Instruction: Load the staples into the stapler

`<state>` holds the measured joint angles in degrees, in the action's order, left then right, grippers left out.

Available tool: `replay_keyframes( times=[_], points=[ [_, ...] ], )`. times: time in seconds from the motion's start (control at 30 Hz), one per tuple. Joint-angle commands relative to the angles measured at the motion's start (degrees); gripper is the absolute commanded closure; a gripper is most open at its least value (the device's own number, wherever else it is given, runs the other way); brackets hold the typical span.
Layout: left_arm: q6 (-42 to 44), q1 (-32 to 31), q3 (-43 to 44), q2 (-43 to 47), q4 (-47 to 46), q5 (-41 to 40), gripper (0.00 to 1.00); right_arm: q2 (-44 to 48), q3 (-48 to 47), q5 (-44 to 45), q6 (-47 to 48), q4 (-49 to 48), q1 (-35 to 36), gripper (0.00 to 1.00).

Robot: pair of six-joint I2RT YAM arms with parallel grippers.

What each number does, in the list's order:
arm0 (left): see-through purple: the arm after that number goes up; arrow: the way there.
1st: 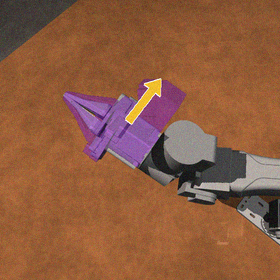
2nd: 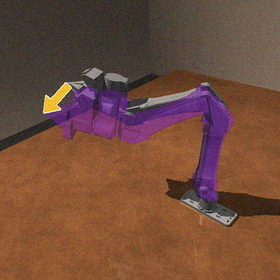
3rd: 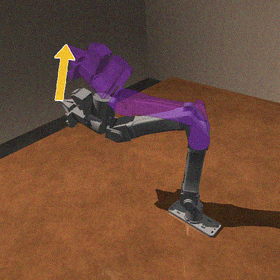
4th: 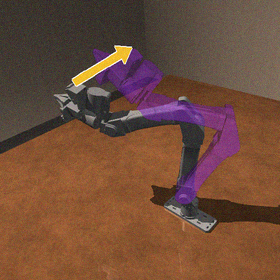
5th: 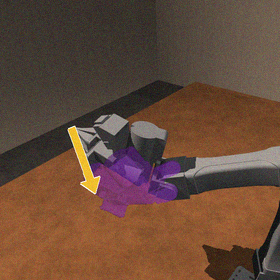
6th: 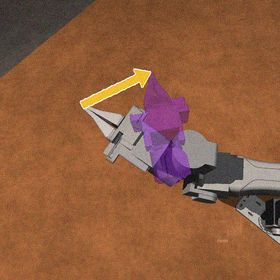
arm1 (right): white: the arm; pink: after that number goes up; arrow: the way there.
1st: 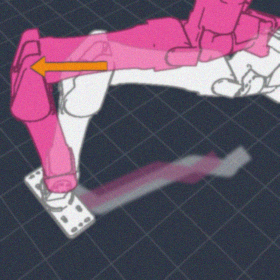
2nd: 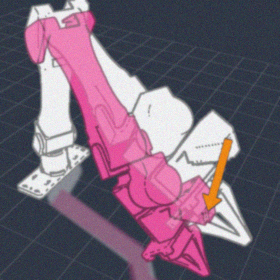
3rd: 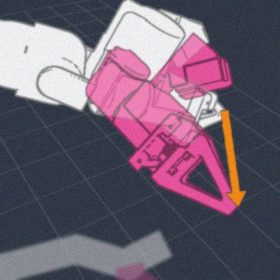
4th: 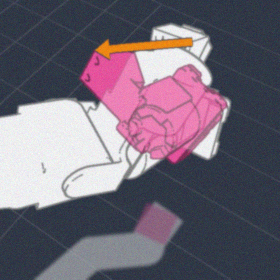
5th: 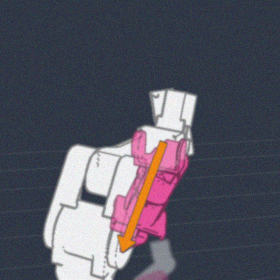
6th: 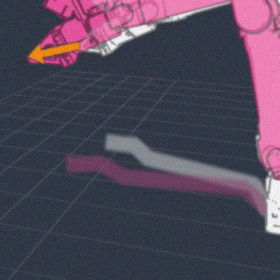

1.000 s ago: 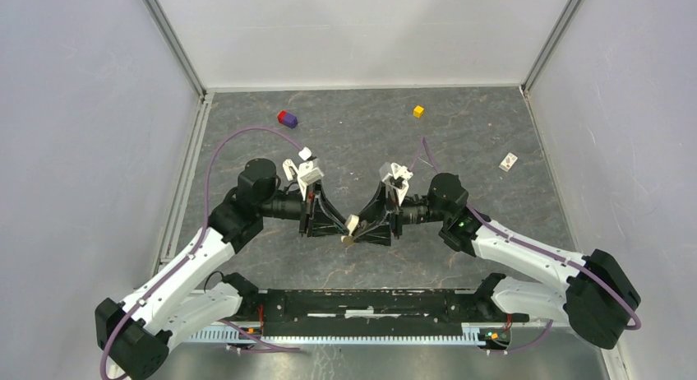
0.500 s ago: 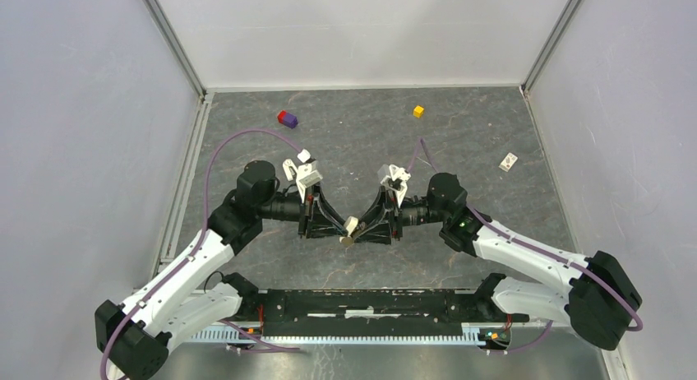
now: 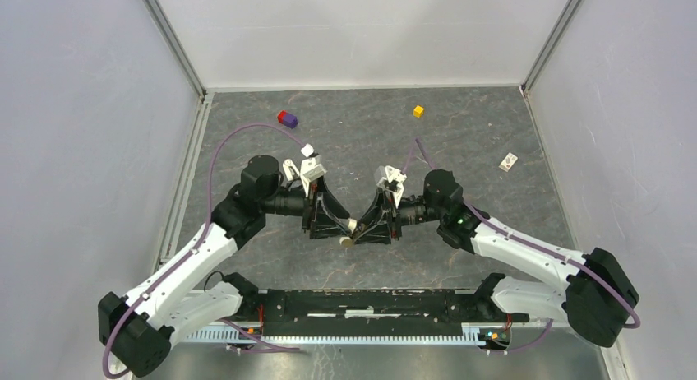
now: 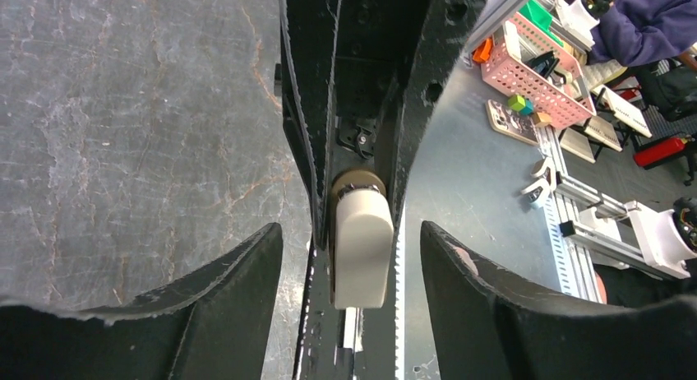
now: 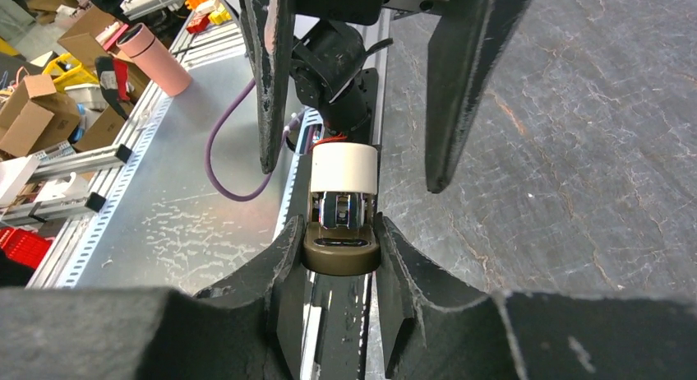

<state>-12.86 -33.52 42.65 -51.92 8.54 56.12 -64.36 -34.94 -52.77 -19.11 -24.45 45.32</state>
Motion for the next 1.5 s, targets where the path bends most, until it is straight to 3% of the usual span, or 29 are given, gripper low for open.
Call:
replay_keyframes(
  times=[0.0,0.13,0.27,0.33,0.47,0.53,0.73,1.03,1.27,1.47],
  points=[
    [0.38,-0.34,5.04,-3.04,-0.45,1.92,0.30,-0.78,-4.79,-1.64,3.94,2.70,0.12,1.00],
    [1.89,-1.02,7.61,-6.61,4.04,2.92,0.29,-1.74,-5.88,-1.59,3.93,3.79,0.12,1.00],
    [4.88,-1.67,8.59,-7.34,7.27,2.85,0.36,-2.11,-5.85,-1.21,3.82,3.63,0.11,1.00],
    [5.66,-1.66,8.47,-6.54,7.31,3.10,0.49,-1.96,-5.84,-0.79,4.23,4.25,0.12,1.00],
    [6.68,-1.66,7.89,-4.10,6.39,0.34,0.90,0.17,-4.84,4.99,6.64,6.21,-0.04,1.00],
    [6.77,-1.57,7.18,-2.27,5.95,-3.09,0.98,2.13,-2.77,7.73,6.35,4.37,-0.50,1.00],
    [2.22,-1.47,2.56,3.22,-1.19,-7.49,0.98,7.94,4.03,13.45,3.10,-3.62,-1.88,1.00],
    [-7.74,-1.48,-4.90,6.01,-15.73,-12.64,0.98,9.36,8.89,16.79,-0.71,-11.44,-1.90,1.00],
    [-13.80,-1.48,-9.35,9.96,-25.12,-21.44,0.98,13.05,17.28,22.08,-6.45,-26.12,-1.93,1.00],
    [-15.26,-1.48,-10.11,8.36,-28.56,-21.68,0.98,10.47,23.17,22.32,-10.45,-36.81,-1.92,0.96]
  ],
)
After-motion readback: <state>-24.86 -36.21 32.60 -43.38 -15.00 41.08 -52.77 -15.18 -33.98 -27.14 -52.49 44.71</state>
